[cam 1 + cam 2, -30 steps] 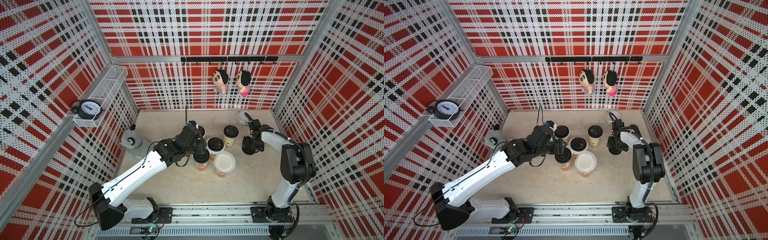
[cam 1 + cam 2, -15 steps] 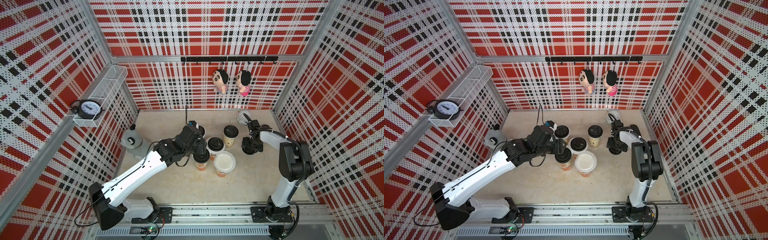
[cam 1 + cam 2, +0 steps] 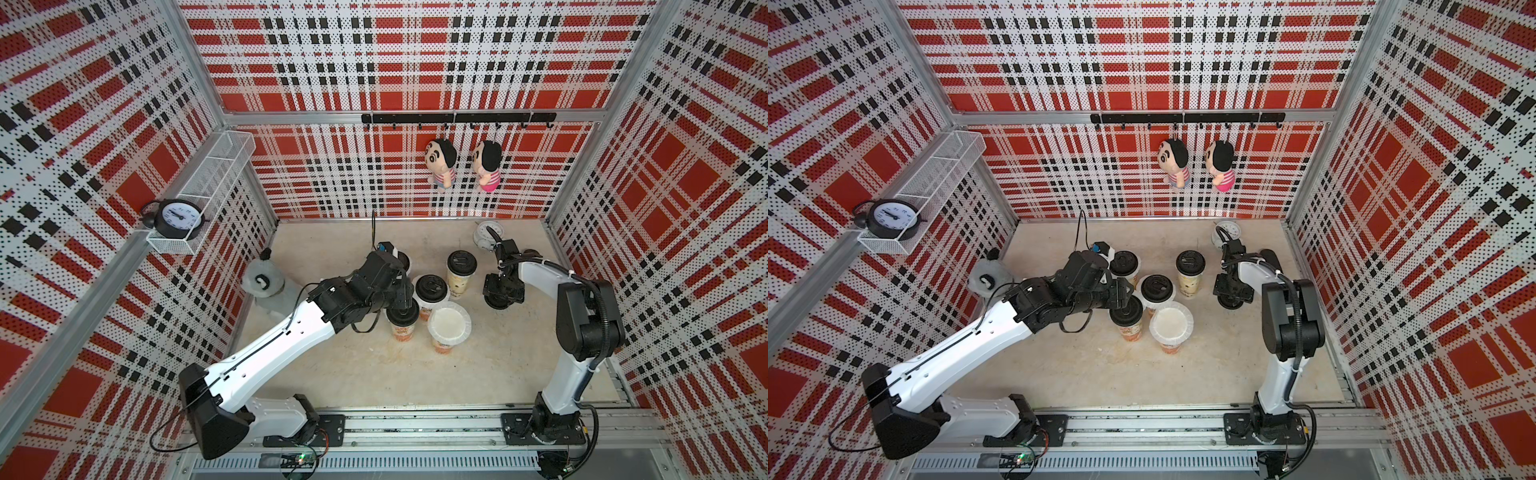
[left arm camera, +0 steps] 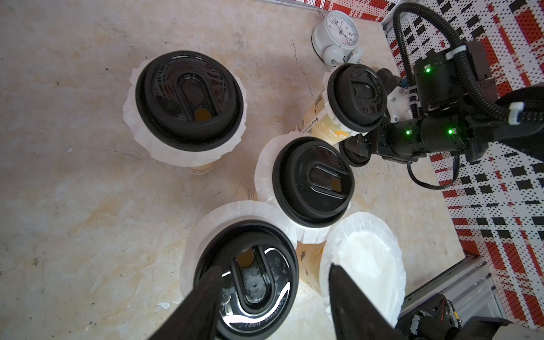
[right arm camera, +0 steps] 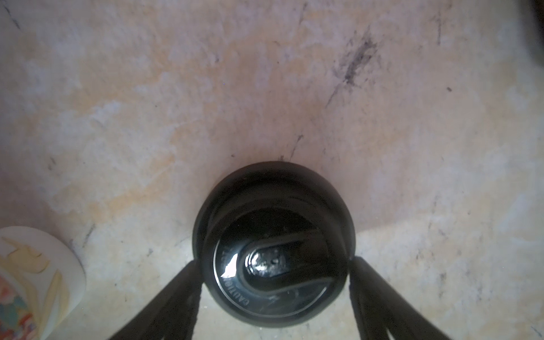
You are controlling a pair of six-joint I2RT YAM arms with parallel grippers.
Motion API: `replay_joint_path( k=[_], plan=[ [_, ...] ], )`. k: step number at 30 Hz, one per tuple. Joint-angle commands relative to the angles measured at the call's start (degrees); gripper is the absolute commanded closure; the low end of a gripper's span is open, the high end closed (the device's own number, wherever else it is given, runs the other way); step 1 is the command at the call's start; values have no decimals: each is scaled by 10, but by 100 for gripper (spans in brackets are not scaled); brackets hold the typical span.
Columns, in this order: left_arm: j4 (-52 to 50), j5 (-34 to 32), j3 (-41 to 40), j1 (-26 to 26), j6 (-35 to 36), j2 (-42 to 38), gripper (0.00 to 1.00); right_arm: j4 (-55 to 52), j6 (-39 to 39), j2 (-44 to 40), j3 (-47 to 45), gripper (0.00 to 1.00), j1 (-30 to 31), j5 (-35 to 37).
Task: Put the leak-proof paper on the milk tea cups
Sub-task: Pick up the cup lid from the center of the board.
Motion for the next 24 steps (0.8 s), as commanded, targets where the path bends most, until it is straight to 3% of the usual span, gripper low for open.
replay_joint_path(
  k=[1, 14, 24],
  plan=[
    [12, 4, -4, 4, 9, 3, 39, 5, -1, 8, 6, 21, 1, -2],
    [12, 5, -3, 4, 10, 1, 39, 1, 0, -38, -13, 27, 1, -4],
    [21, 10, -5, 11, 24, -3, 39, -104, -21, -223, -22, 27, 19, -4]
  ],
)
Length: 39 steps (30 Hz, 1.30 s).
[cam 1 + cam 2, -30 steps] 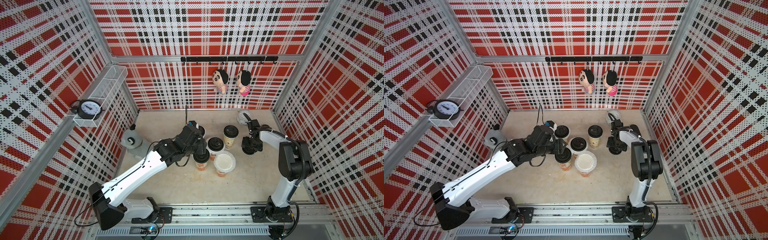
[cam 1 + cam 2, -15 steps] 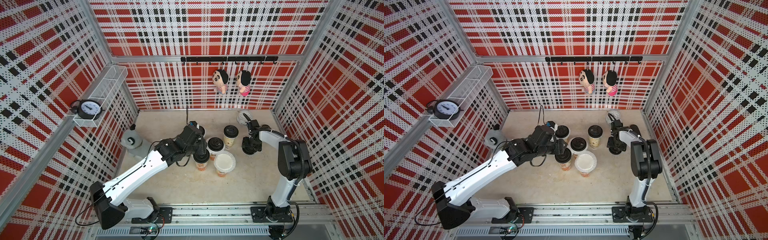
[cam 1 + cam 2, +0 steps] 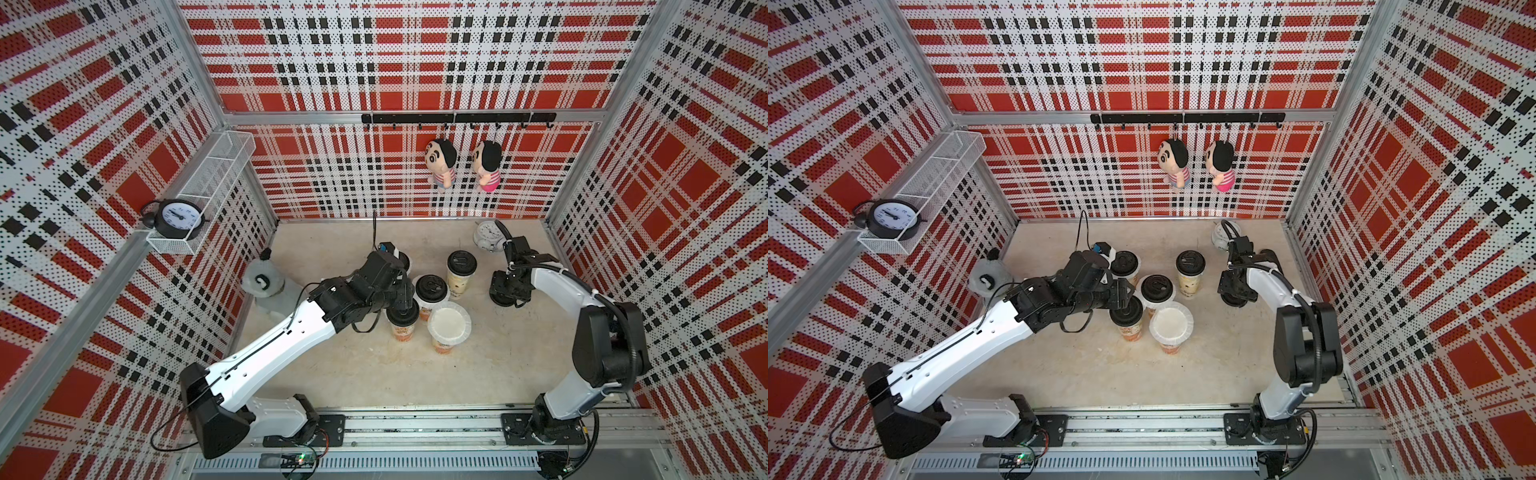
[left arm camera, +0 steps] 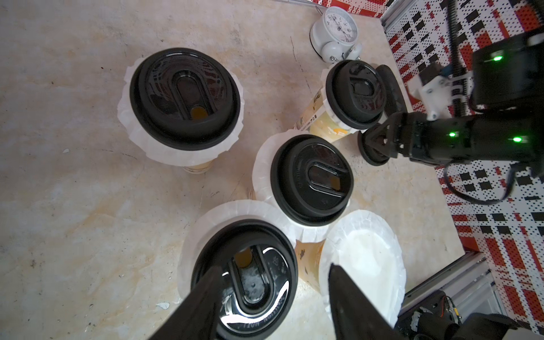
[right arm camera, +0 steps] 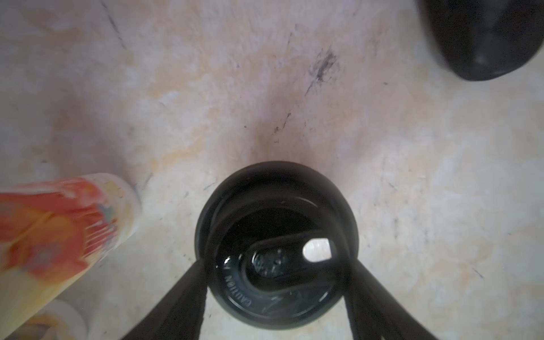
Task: Put the leak-proof paper on the milk tea cups
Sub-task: Pick up the cup lid from the center of the board, then place the cup lid on the cup.
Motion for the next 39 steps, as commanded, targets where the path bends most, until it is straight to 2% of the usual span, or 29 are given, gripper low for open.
replay_joint_path(
  k=[1, 4, 8, 13, 18, 26, 39],
  plan=[
    [20, 6, -6, 12, 18, -5, 38, -75, -20, -82, 17, 27, 22, 3],
    [26, 14, -9, 22, 25, -5, 38, -145, -34, -134, 55, 27, 65, 14],
    [34, 25, -15, 36, 34, -7, 38, -252, -31, -164, 127, 27, 159, 44],
    [39, 31, -21, 48, 39, -8, 38, -342, 9, -164, 209, 27, 278, 71],
    [43, 34, -27, 52, 38, -11, 38, -371, 46, -142, 228, 27, 375, 82],
    [43, 34, -36, 53, 38, -18, 38, -343, 48, -94, 215, 27, 427, 65],
    [43, 34, -51, 63, 36, -36, 38, -303, 33, -44, 212, 27, 447, 32]
  ],
)
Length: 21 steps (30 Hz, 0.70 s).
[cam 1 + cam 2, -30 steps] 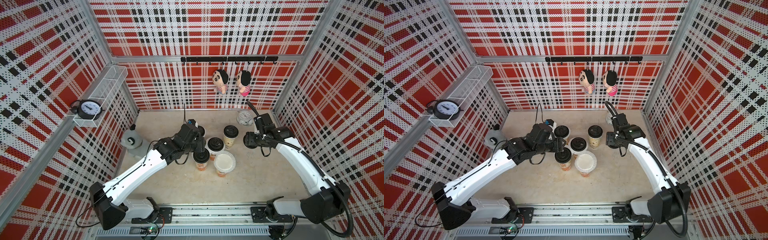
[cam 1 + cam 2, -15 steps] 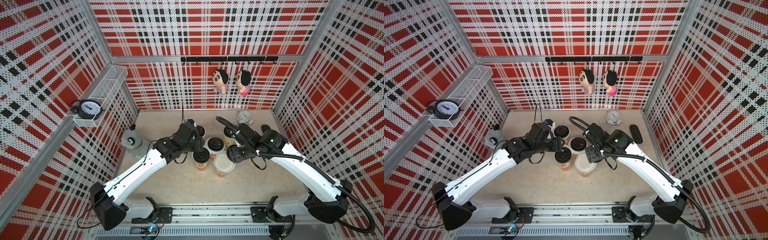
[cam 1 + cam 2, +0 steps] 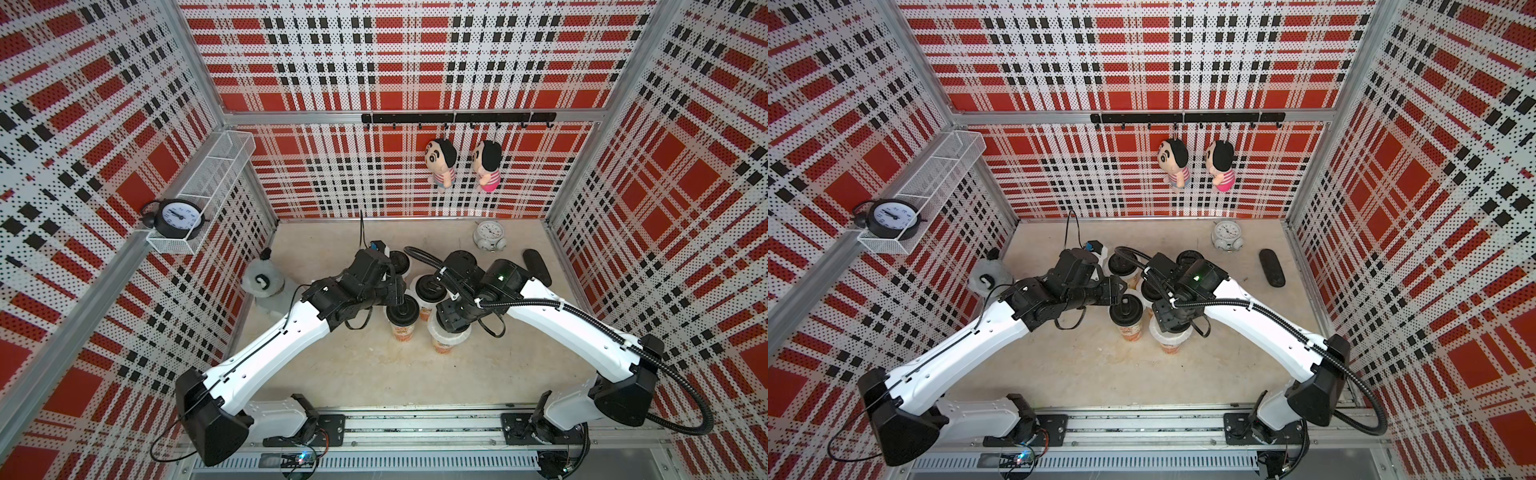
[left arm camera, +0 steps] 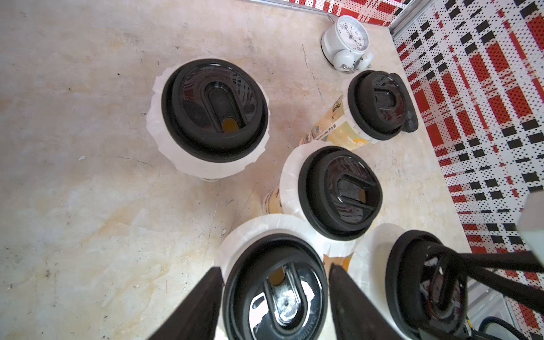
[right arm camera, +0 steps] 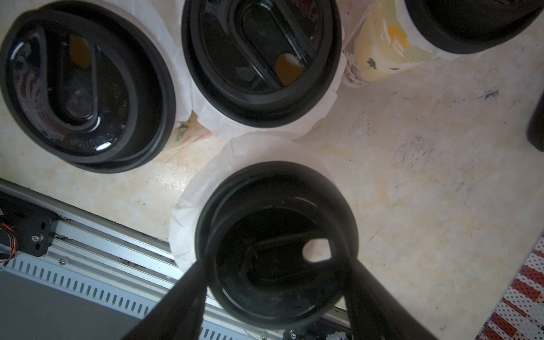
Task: Put the leak-proof paper on the milk tea cups
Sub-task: Place the cup lid on the cup.
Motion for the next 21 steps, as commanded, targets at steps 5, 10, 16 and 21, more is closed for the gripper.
replay_joint_path(
  k=[5, 10, 16, 21],
  plan=[
    [7, 5, -6, 8, 5, -15, 38, 3, 1, 9, -2, 27, 17, -8],
    [7, 5, -8, 8, 4, -17, 39, 4, 4, 8, -9, 27, 19, -7],
    [7, 5, -9, 8, 3, -19, 39, 6, 6, 9, -17, 27, 20, -3],
    [6, 5, -9, 8, 4, -19, 39, 8, 6, 11, -19, 27, 20, -3]
  ],
)
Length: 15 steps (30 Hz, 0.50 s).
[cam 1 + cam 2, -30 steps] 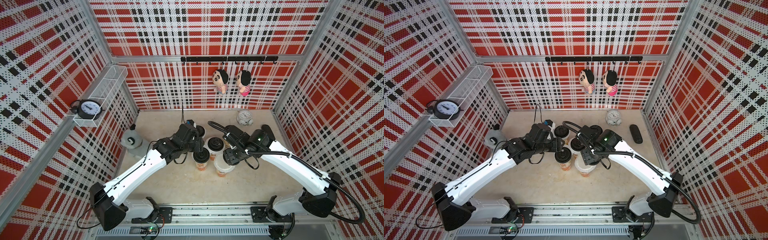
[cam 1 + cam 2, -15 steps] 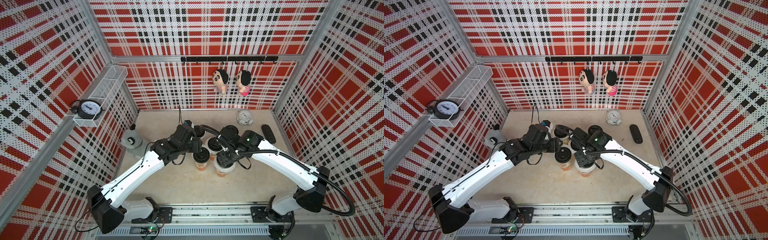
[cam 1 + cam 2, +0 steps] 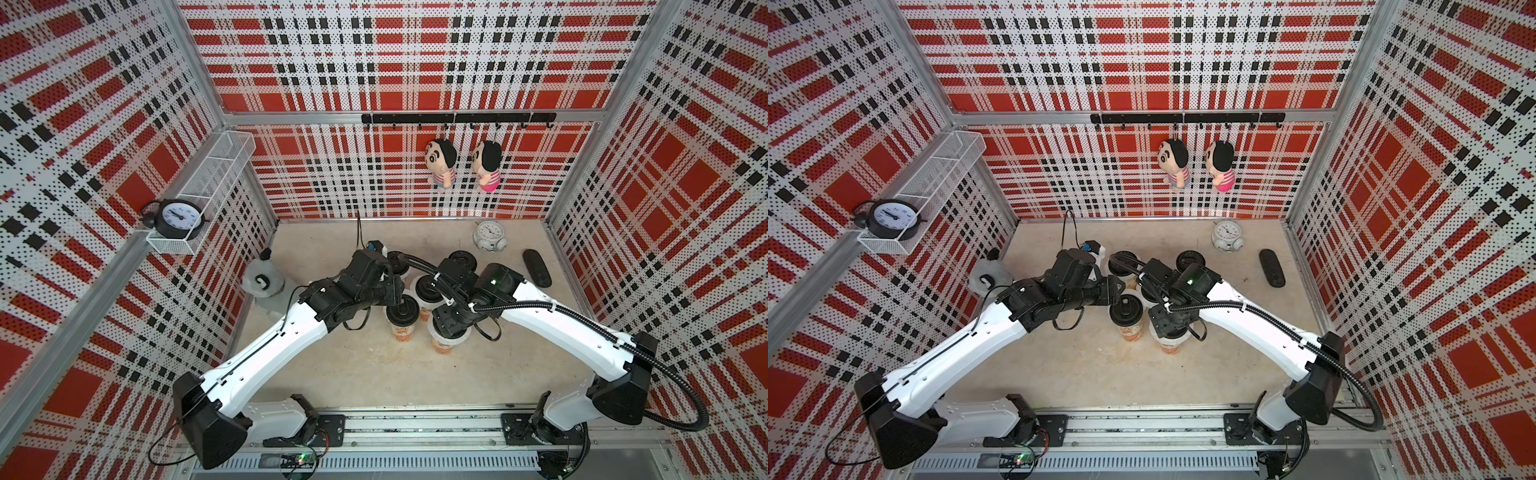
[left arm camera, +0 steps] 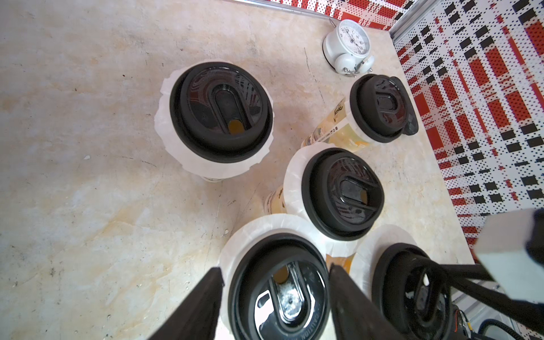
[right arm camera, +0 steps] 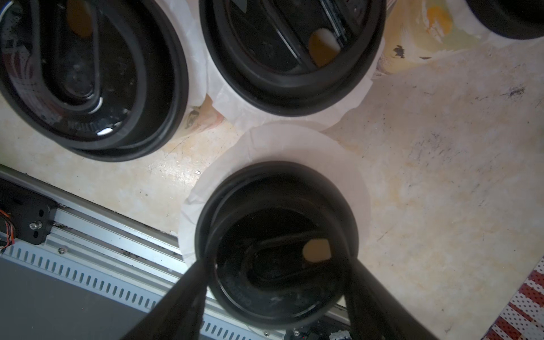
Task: Put the leak-proof paper on the milk tea cups
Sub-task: Place the cup lid on the cup.
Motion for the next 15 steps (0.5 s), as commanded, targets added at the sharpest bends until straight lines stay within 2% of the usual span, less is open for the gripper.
replay_joint_path(
  k=[1, 15],
  plan=[
    [6, 4, -6, 5, 4, -13, 38, 3, 5, 6, -4, 27, 5, 5],
    [5, 5, -10, 5, 4, -16, 38, 5, 6, 14, -9, 26, 6, -2]
  ],
)
